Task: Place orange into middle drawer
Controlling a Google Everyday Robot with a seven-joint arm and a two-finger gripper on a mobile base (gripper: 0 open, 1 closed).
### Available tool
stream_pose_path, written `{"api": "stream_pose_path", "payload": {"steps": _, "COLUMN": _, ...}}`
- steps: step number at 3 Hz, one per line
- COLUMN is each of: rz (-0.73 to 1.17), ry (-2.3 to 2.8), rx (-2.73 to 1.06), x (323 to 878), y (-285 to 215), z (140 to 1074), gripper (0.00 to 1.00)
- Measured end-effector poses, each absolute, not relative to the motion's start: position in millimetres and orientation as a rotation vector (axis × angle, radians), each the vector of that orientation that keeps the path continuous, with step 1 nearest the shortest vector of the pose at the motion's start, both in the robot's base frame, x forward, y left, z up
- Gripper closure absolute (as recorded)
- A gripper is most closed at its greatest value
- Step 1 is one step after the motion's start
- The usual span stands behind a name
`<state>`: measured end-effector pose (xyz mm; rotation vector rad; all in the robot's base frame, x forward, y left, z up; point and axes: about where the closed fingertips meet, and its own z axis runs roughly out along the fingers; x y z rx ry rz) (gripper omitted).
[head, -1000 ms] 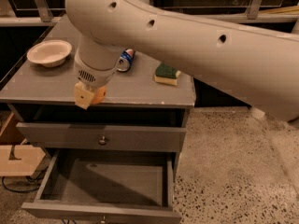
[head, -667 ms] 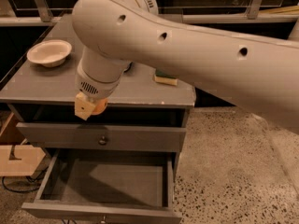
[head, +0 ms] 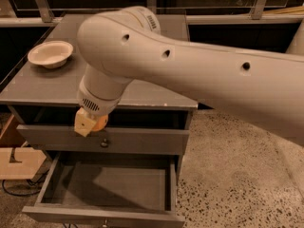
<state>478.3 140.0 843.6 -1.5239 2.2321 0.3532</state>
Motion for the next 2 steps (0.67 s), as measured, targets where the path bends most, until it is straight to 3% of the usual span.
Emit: {"api": "stream_pose_path", "payload": {"steps": 2, "rz": 0.489, "ry": 2.307, "rx": -1.512, "x": 431.0, "y": 150.6, "z": 782.1, "gripper": 1.00}}
